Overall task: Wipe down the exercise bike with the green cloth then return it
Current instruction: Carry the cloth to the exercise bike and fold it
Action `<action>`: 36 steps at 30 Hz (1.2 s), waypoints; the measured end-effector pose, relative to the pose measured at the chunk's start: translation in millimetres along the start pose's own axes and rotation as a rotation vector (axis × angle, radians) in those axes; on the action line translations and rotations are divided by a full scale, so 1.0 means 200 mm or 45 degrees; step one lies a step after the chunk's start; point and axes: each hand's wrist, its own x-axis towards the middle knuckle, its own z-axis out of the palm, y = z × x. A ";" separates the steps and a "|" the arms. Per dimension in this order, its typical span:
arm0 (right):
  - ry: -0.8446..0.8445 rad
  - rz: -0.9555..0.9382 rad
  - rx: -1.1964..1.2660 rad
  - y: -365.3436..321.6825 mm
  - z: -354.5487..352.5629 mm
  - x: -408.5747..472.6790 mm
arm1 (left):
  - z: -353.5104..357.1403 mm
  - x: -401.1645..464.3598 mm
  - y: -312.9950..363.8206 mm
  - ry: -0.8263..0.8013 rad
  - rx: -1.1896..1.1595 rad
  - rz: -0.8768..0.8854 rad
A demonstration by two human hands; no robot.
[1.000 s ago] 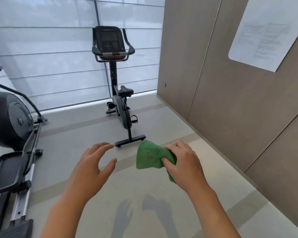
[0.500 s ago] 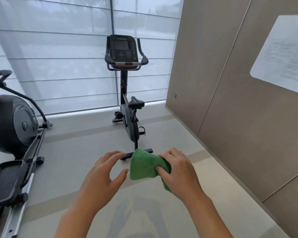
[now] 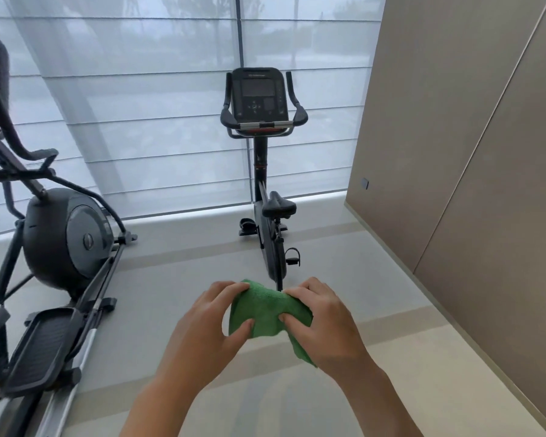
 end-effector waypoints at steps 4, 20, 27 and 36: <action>-0.034 -0.032 0.042 0.20 -0.06 0.26 | 0.11 0.30 0.04 0.020 0.051 -0.040; -0.133 0.025 0.247 0.69 -0.06 0.93 | 0.39 1.07 0.01 0.273 0.056 -0.008; -0.113 0.067 0.189 0.79 0.12 1.25 | 0.42 1.43 -0.29 0.347 -0.158 0.008; -0.051 0.063 -0.083 0.77 0.43 1.91 | 0.34 2.00 -0.89 0.129 -0.387 0.050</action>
